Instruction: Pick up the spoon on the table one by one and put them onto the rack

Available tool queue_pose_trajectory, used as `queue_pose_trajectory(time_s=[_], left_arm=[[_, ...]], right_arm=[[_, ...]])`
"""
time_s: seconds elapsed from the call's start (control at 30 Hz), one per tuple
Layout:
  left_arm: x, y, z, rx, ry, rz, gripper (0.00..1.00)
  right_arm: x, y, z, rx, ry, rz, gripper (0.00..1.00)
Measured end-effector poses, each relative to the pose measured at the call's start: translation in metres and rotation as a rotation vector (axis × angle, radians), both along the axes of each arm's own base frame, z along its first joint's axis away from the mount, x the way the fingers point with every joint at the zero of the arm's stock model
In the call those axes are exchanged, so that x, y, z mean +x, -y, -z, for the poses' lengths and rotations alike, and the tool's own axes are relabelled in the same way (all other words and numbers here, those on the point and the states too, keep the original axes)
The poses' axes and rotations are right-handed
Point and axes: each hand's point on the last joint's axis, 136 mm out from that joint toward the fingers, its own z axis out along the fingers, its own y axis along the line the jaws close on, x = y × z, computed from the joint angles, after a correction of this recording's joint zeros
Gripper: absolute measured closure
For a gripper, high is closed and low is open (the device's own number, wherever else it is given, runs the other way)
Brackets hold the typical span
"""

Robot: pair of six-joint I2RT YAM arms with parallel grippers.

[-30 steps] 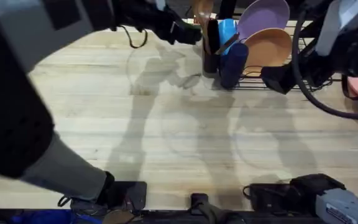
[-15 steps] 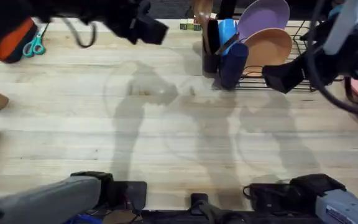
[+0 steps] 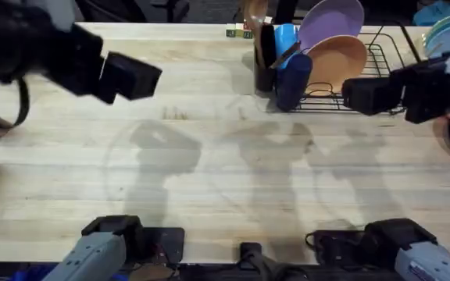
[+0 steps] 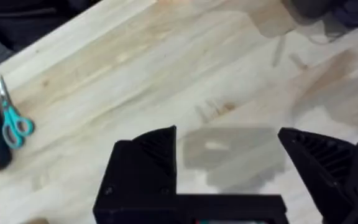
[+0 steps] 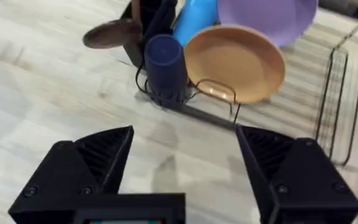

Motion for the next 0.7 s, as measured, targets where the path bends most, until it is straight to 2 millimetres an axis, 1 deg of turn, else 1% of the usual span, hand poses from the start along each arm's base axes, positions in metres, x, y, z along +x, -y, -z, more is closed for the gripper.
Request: queue_pose_trajectory(time_s=[0.13, 0.37, 0.7], left_arm=[[-0.019, 0.0, 0.003, -0.033, -0.04, -0.046, 0.007], [-0.039, 0.009, 0.014, -0.121, -0.142, -0.069, 0.006], [-0.042, 0.015, 0.014, -0.166, -0.16, -0.069, 0.006]], right_arm=[[-0.004, 0.008, 0.004, 0.039, -0.035, 0.068, 0.005], [-0.007, 0.011, 0.005, 0.062, -0.044, 0.096, 0.005], [-0.007, 0.01, 0.005, 0.066, -0.046, 0.099, 0.005]])
